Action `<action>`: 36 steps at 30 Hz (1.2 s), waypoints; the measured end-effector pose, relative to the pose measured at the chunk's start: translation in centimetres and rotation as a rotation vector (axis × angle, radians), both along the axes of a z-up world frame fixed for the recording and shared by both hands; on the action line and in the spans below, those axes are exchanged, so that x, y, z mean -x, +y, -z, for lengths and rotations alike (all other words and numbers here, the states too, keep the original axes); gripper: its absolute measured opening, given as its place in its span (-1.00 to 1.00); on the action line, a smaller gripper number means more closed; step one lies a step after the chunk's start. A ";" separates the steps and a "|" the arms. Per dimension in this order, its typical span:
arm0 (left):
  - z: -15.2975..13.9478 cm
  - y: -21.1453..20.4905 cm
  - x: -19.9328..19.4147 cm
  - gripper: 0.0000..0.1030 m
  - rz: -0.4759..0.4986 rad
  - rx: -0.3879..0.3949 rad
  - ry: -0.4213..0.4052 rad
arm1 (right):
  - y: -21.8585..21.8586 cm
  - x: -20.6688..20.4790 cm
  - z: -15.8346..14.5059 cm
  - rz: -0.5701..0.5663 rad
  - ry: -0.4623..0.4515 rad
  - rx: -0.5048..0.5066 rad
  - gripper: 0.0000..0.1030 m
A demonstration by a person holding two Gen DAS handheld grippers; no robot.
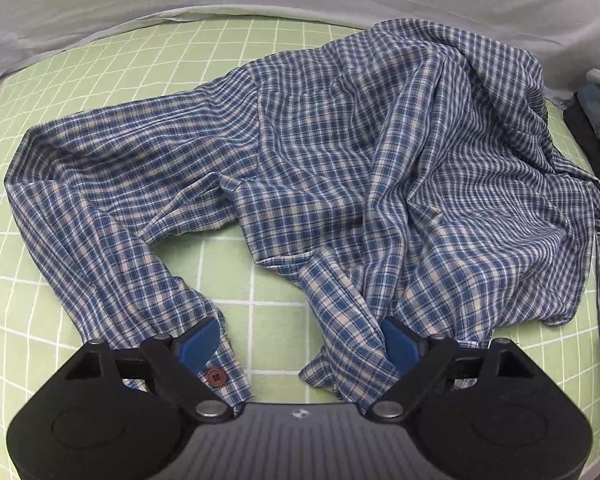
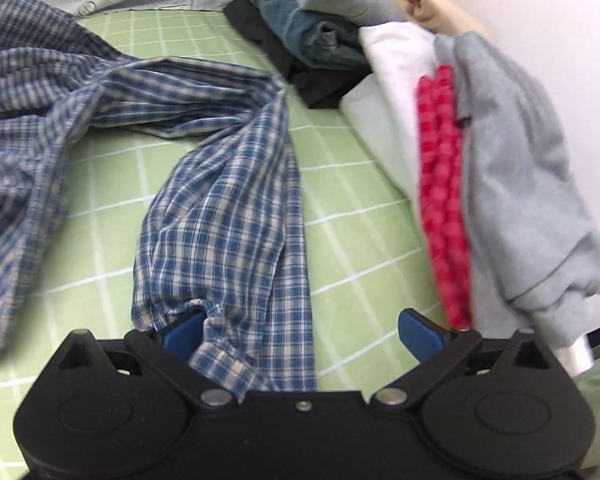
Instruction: Fold clothes
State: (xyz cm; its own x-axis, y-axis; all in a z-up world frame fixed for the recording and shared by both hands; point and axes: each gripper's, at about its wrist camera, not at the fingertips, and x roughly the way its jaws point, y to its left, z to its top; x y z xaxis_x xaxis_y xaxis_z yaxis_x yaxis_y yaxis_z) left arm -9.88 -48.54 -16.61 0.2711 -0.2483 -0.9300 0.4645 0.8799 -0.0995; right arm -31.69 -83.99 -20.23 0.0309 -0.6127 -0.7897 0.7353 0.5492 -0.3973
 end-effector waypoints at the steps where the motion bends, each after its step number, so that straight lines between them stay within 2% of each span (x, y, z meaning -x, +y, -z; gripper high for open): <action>1: 0.0 0.3 -0.1 0.70 -0.012 0.008 0.010 | 0.1 0.0 -0.5 -0.007 -0.012 0.014 0.93; 3: -0.1 0.6 -0.2 0.70 -0.031 0.026 0.024 | 0.4 0.1 -1.4 -0.020 -0.038 0.040 0.92; 5: 0.0 0.7 -0.3 0.67 -0.046 0.037 0.036 | 1.4 0.0 -2.6 -0.064 -0.152 -0.019 0.92; 7: 0.1 0.8 -0.4 0.59 -0.060 0.059 0.054 | 3.0 -0.8 -3.4 -0.132 -0.271 -0.117 0.87; 9: 0.2 0.9 -0.5 0.30 -0.077 0.096 0.084 | 4.5 -2.5 -2.7 -0.169 -0.354 -0.260 0.69; 10: 0.2 1.0 -0.5 0.12 -0.081 0.113 0.094 | 5.3 -3.4 -2.4 -0.187 -0.395 -0.331 0.48; 11: 0.2 1.0 -0.4 0.01 -0.082 0.125 0.098 | 5.9 -4.0 -2.1 -0.193 -0.400 -0.357 0.21; 13: 0.0 1.0 -0.3 -0.44 -0.078 0.134 0.095 | 7.1 -5.0 -1.4 -0.206 -0.410 -0.407 -0.07; 15: -0.2 1.2 -0.3 -0.75 -0.082 0.144 0.089 | 8.1 -5.6 -1.6 -0.233 -0.385 -0.370 -0.30; 16: -0.3 1.4 -0.2 -0.83 -0.089 0.146 0.082 | 8.2 -5.6 -1.7 -0.238 -0.400 -0.383 -0.80; 17: -0.5 1.7 -0.2 -0.86 -0.097 0.145 0.070 | 7.9 -5.2 -2.1 -0.243 -0.412 -0.370 -0.99; 19: -1.3 2.6 -0.1 -0.91 -0.120 0.138 0.024 | 7.2 -4.5 -3.0 -0.254 -0.436 -0.344 -1.00; 26: -5.7 6.6 -1.7 -0.93 -0.226 0.089 -0.224 | 5.8 -2.9 -9.1 -0.293 -0.509 -0.103 -1.00; 28: -5.8 7.3 -2.8 -0.91 -0.250 0.071 -0.233 | 4.9 -3.2 -10.7 -0.299 -0.559 -0.051 -1.00; 31: -4.5 8.0 -3.5 -0.75 -0.294 0.044 -0.200 | 4.4 -3.9 -10.4 -0.282 -0.578 -0.094 -0.94; 32: -4.2 8.1 -3.2 -0.75 -0.297 0.048 -0.179 | 4.5 -4.0 -9.9 -0.270 -0.556 -0.100 -0.74; 33: -3.9 8.2 -2.9 -0.66 -0.299 0.053 -0.158 | 4.7 -4.1 -9.4 -0.258 -0.534 -0.106 -0.59; 34: -3.6 8.4 -2.6 -0.53 -0.300 0.059 -0.139 | 5.1 -3.7 -8.8 -0.238 -0.525 -0.123 -0.26; 35: -3.4 8.5 -2.0 -0.44 -0.296 0.074 -0.127 | 5.5 -3.1 -8.1 -0.216 -0.523 -0.159 -0.18; 36: -3.2 8.6 -1.4 -0.24 -0.290 0.086 -0.114 | 5.9 -2.5 -7.3 -0.193 -0.521 -0.196 -0.19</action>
State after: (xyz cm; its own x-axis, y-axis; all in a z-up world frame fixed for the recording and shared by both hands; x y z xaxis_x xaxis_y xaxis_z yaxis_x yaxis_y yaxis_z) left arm -8.46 -39.93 -13.41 0.4437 -0.2221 -0.8682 0.2081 0.9679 -0.1412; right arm -29.20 -78.12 -12.88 0.5417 -0.4017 -0.7384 0.6857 0.7192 0.1117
